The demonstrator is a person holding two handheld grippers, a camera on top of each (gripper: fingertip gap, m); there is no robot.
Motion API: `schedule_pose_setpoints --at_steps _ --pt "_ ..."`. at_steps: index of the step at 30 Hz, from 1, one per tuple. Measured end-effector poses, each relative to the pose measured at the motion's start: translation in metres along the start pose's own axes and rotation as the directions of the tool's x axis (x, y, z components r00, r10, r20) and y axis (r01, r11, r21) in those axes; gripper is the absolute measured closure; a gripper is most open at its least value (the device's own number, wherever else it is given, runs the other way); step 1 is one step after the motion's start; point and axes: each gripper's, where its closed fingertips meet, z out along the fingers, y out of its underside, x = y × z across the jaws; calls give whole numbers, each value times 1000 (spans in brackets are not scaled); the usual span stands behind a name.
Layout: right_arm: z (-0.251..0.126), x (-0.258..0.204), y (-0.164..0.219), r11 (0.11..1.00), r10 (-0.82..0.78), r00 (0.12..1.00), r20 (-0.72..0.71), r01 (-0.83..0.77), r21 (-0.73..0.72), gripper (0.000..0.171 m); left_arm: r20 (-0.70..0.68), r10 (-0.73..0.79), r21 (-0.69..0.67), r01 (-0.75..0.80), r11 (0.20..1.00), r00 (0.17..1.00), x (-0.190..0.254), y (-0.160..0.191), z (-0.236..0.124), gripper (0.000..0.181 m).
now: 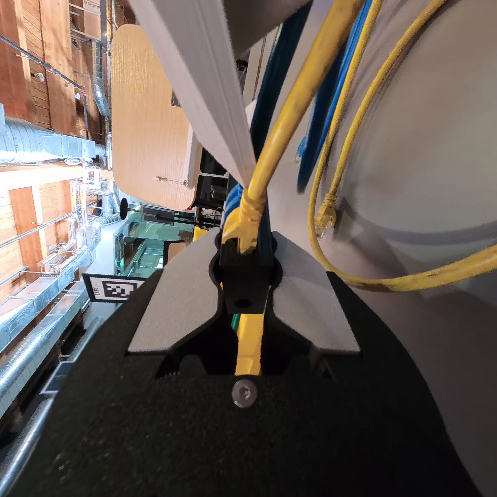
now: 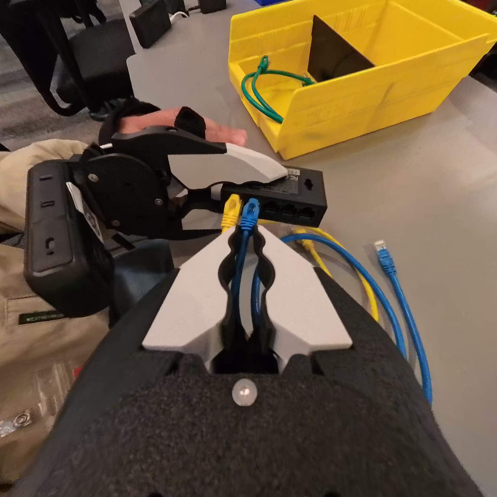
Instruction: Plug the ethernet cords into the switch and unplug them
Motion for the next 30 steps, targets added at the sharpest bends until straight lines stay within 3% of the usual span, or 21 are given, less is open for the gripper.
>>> schedule_pose_setpoints --at_steps 1,7,15,20,23,28,30 --pt "0 0 -1 1000 0 1000 -4 0 16 163 6 4 -1 -4 1000 1000 -1 0 0 152" --pt "1 2 -8 995 -51 994 -94 58 80 163 32 -10 6 10 1000 999 -5 1 0 153" --pt "-3 3 -14 996 -29 996 -79 36 84 159 28 -70 95 67 993 997 -11 -1 3 152" --pt "-75 30 -57 959 -14 993 -121 47 278 153 75 -193 61 189 980 978 -32 19 2 153" --pt "-112 55 -64 937 11 989 -147 41 346 144 85 -207 51 203 978 975 -35 21 2 152" --pt "-117 76 -39 938 -170 968 -182 216 272 121 23 -79 261 70 963 997 -23 -23 0 152" --pt "-111 74 -35 929 -225 964 -144 257 267 121 -22 -77 333 80 939 997 -20 -35 -2 152"
